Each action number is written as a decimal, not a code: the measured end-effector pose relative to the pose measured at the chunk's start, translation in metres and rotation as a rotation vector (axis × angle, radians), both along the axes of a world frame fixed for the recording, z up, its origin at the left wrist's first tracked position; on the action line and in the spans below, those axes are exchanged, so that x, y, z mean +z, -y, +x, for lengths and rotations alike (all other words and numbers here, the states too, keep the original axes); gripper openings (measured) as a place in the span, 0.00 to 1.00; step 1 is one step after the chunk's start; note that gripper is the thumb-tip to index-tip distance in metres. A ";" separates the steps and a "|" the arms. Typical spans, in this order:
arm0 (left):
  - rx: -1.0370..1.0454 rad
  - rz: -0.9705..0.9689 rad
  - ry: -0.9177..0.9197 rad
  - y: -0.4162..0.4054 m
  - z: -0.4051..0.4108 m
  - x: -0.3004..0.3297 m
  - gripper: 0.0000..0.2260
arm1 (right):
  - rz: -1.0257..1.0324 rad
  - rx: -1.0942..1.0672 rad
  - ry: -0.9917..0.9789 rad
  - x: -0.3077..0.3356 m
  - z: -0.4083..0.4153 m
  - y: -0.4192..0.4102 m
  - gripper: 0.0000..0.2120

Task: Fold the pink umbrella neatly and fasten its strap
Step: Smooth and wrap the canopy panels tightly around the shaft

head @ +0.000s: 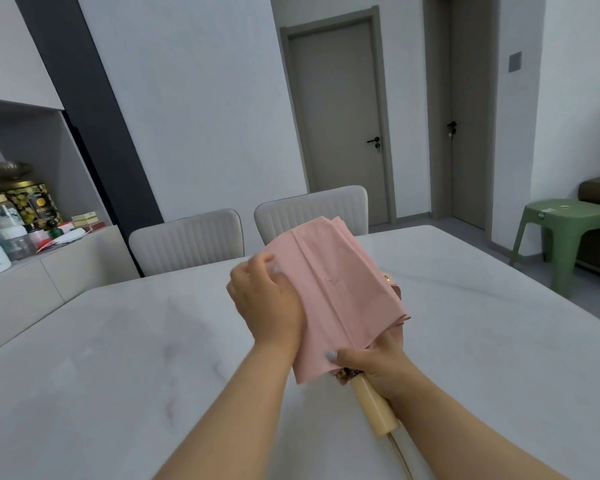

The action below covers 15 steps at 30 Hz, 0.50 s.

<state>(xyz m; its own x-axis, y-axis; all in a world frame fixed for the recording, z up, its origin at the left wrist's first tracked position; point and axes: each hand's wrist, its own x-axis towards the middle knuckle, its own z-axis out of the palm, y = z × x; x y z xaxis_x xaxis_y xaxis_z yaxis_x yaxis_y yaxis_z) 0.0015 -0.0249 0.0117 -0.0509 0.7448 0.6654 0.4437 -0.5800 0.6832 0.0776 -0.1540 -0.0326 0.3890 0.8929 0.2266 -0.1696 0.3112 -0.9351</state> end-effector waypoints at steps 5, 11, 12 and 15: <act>-0.417 -0.426 0.117 0.022 0.012 -0.021 0.25 | -0.048 -0.024 0.057 -0.002 -0.001 -0.002 0.10; -0.620 -0.775 0.363 0.012 0.003 -0.037 0.29 | -0.116 0.043 0.049 -0.001 0.000 -0.002 0.15; -0.671 -0.825 0.405 0.011 0.001 -0.039 0.30 | -0.131 0.052 0.051 -0.001 0.000 -0.001 0.17; -0.875 -0.935 0.523 0.010 -0.008 -0.044 0.29 | -0.179 0.089 -0.019 0.000 -0.001 0.001 0.25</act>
<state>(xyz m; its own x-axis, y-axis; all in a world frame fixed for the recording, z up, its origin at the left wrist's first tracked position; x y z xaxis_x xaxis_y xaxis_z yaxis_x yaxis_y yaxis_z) -0.0064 -0.0349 -0.0320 0.5735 0.8180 -0.0455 -0.2495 0.2272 0.9413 0.0762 -0.1548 -0.0331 0.3095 0.9493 0.0551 -0.2067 0.1238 -0.9705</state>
